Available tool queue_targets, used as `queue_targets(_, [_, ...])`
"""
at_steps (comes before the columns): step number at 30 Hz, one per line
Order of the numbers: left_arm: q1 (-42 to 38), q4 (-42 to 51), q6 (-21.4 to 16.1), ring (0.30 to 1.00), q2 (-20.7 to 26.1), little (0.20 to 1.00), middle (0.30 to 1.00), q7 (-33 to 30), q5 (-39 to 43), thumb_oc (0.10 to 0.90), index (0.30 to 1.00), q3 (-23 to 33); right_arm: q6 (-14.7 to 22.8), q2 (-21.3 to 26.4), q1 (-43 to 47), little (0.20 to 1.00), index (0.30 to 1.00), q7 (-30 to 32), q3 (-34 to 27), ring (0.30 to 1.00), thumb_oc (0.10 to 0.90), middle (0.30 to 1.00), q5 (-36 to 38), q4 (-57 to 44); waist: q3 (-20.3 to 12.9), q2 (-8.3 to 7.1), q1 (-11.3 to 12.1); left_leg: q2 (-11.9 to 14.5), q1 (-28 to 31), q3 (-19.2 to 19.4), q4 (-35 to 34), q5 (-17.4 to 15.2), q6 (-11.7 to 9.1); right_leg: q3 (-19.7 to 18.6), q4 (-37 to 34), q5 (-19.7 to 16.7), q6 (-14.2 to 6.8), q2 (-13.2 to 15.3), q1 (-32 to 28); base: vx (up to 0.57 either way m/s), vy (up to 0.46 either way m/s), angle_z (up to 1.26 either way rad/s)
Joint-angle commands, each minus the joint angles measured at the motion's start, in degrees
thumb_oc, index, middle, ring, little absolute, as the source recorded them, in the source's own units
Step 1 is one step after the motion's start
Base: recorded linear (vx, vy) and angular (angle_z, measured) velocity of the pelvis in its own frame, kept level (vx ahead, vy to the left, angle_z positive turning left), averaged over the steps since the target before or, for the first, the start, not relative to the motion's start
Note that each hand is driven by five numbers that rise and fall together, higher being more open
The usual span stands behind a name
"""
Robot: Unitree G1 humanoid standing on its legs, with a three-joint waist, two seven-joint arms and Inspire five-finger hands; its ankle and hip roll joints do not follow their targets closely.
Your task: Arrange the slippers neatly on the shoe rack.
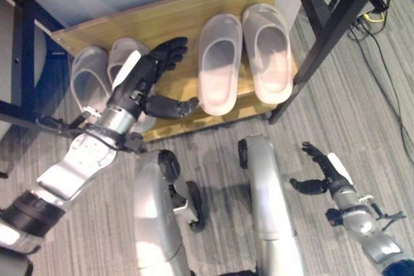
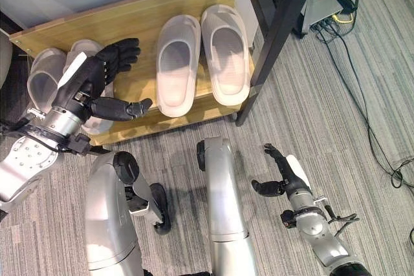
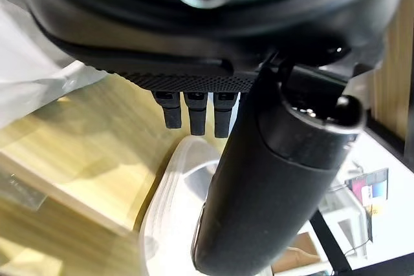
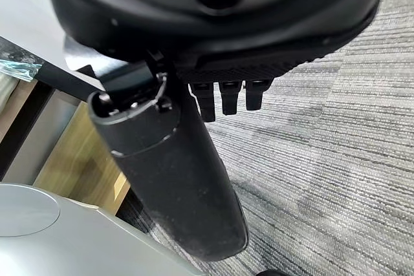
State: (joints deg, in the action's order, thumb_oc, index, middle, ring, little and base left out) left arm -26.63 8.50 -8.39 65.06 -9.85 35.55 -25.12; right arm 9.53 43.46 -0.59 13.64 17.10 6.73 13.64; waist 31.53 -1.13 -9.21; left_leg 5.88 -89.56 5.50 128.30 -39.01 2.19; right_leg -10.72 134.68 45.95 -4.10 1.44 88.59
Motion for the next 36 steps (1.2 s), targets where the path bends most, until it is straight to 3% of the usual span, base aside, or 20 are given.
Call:
queue_targets(1, [-3.2,7.54,-2.36,0.9,2.85,0.9,0.9,2.42,1.15,0.8,0.9,0.06,2.82,3.69,0.53,0.9,0.9,-0.25,-6.95,0.9,0.8,0.9,-2.05,-7.15,-1.73,1.46,1.55,-3.09,-0.39,-4.25,-8.5,0.18,-2.68,-2.72,-9.33,-6.11,2.07,4.51,1.36,0.0,0.0,0.0])
queue_targets(15, [-1.31,9.96,0.4,0.9,2.26,0.9,0.9,7.18,-2.33,0.8,0.9,-0.75,3.04,3.27,1.33,0.9,0.9,-3.01,-7.93,0.9,0.8,0.9,-1.19,-7.34,-1.73,1.09,1.24,-3.45,-0.39,-3.9,-9.05,0.41,-2.76,-2.5,-9.75,-6.35,2.35,4.42,1.36,0.0,0.0,0.0])
queue_targets(29, [-13.0,6.2,-0.49,0.9,-6.74,0.9,0.9,4.04,-3.03,0.8,0.9,-6.97,2.7,3.15,3.57,0.9,0.9,-2.03,-4.67,0.9,0.8,0.9,-2.42,-6.6,-1.73,0.22,0.41,-3.78,-0.39,-3.77,-9.1,0.58,-3.13,-2.06,-9.62,-5.9,2.67,4.86,1.36,0.0,-0.003,0.0])
queue_targets(36, [-17.19,4.29,-1.37,0.9,-7.46,0.9,0.9,2.45,-3.58,0.8,0.9,-8.48,2.76,3.5,4.02,0.9,0.9,-1.55,-3.67,0.9,0.8,0.9,-2.85,-6.29,-1.73,0.28,0.48,-3.85,-0.39,-3.67,-9.54,0.81,-3.31,-1.98,-9.76,-5.75,2.66,5.17,1.36,0.0,0.0,0.0])
